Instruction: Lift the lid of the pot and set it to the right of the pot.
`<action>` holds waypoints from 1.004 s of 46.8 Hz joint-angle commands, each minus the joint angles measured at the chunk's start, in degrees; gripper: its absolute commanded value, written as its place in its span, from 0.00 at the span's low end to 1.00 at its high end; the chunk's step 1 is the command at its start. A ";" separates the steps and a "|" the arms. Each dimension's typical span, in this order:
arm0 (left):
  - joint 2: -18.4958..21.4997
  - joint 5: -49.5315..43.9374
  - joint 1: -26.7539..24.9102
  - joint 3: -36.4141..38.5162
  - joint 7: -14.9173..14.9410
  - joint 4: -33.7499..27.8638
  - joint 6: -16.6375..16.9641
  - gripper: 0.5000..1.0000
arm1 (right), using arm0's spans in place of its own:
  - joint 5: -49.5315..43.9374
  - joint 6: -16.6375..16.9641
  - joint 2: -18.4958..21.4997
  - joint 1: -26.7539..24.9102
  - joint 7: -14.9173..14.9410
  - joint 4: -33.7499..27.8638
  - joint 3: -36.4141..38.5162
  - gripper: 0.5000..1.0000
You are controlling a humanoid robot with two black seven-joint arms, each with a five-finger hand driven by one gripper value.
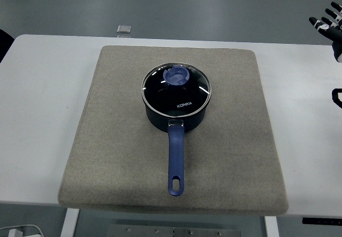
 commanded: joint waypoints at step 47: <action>0.00 -0.01 0.00 -0.07 0.00 0.30 0.00 1.00 | 0.18 0.01 0.01 0.68 0.01 0.10 0.18 0.81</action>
